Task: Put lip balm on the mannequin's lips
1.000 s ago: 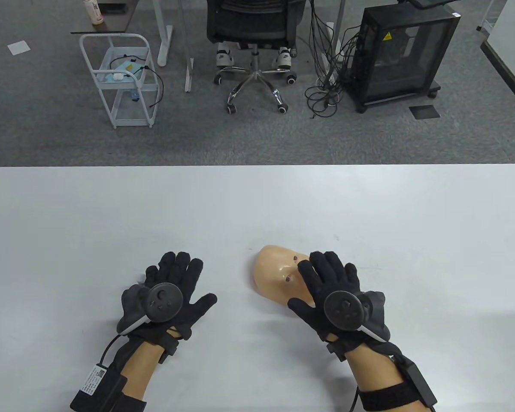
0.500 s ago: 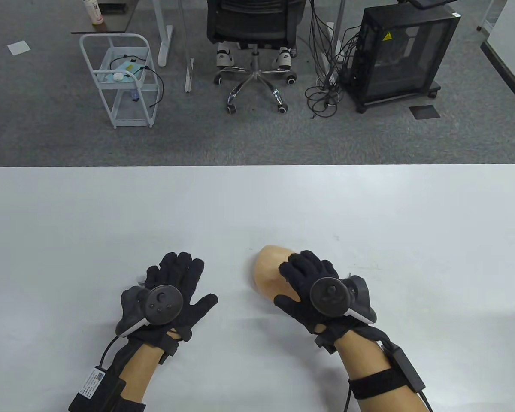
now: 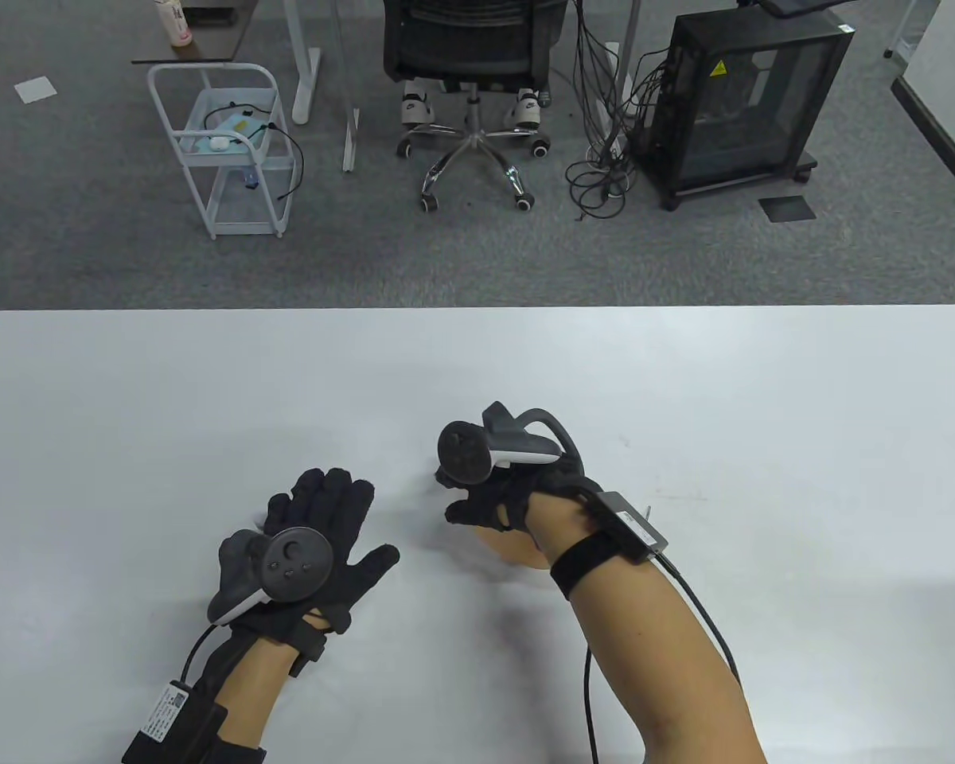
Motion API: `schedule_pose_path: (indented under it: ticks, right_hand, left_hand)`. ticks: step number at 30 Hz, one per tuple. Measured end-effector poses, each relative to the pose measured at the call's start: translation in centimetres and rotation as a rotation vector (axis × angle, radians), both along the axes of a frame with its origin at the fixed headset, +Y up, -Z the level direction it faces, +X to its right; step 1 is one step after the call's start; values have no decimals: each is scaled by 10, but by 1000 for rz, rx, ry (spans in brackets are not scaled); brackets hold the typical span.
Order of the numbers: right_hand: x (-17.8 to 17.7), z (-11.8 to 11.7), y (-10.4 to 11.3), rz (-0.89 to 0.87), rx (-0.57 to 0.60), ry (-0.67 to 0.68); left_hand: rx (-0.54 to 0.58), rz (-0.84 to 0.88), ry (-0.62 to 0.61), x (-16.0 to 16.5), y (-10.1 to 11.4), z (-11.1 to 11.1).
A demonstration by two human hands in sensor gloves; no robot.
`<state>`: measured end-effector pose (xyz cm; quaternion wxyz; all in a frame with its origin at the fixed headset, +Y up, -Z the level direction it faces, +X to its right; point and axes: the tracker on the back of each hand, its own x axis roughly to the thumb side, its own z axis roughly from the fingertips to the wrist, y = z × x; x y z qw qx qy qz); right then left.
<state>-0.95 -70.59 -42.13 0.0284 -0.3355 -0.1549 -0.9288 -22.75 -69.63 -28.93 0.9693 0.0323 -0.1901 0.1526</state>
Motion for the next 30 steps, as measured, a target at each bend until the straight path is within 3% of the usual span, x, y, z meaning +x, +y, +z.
schedule_pose_path:
  ticks: [7, 12, 22, 30]
  right_hand:
    - [-23, -4, -23, 234, -17, 99]
    - [-20, -9, -31, 323, -80, 51]
    - [-8, -27, -33, 276, -196, -75]
    - [18, -47, -3, 90, -357, -286]
  left_hand:
    - [7, 18, 14, -5, 3, 1]
    - [7, 19, 16, -6, 4, 1]
    - [-3, 16, 20, -6, 2, 0]
    - [-11, 25, 19, -6, 2, 0]
